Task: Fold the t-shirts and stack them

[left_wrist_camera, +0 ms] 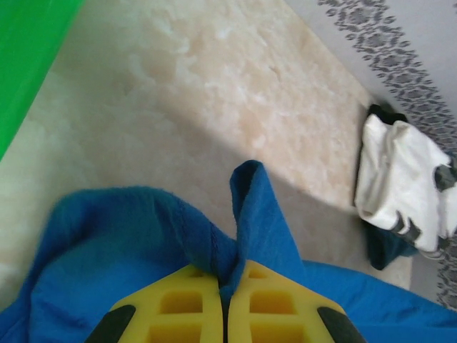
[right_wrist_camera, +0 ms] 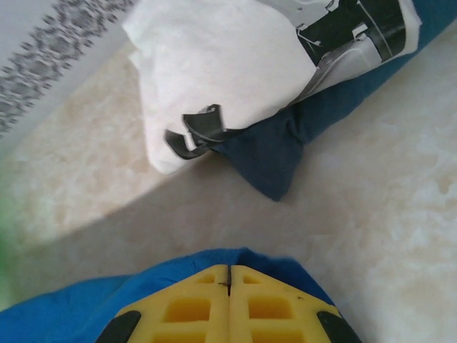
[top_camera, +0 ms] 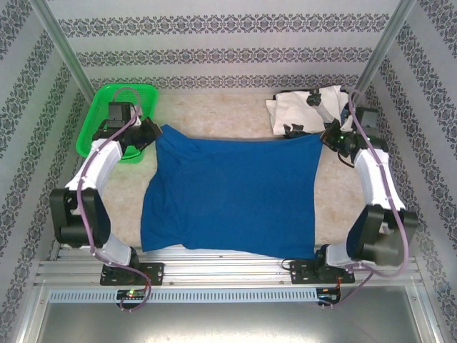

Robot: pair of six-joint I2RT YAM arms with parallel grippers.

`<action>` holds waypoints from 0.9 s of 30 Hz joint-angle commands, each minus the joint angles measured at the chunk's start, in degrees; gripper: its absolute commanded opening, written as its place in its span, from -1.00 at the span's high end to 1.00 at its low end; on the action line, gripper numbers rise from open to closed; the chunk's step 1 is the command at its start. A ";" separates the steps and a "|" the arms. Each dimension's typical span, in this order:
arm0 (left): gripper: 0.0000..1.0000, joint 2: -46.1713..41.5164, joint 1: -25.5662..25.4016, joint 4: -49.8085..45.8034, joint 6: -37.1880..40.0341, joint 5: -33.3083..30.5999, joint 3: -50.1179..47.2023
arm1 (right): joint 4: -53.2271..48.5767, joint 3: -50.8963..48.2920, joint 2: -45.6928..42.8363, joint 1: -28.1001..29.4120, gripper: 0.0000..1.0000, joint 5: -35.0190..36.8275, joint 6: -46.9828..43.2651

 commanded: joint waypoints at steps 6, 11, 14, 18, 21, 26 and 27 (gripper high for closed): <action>1.00 13.92 0.49 5.49 4.19 -2.91 10.96 | 3.21 16.60 17.92 3.50 1.00 8.30 -7.36; 1.00 19.29 0.66 5.69 3.75 -3.61 15.14 | 0.95 23.94 26.33 4.52 1.00 10.77 -9.15; 1.00 23.38 0.97 3.43 3.59 -2.98 19.89 | -1.26 28.67 30.51 4.76 1.00 11.11 -8.90; 1.00 27.66 1.11 1.31 3.34 -1.55 25.82 | -1.91 33.07 33.88 5.48 1.00 12.02 -8.56; 1.00 29.30 1.10 0.40 2.46 1.40 28.27 | -2.68 33.92 34.51 5.87 1.00 11.79 -7.92; 1.00 26.51 1.12 1.38 -0.29 6.52 25.38 | -2.10 30.49 30.92 6.10 1.00 11.85 -7.28; 1.00 25.68 1.10 0.92 -0.73 7.38 24.70 | -2.28 29.99 30.09 6.00 1.00 11.55 -7.24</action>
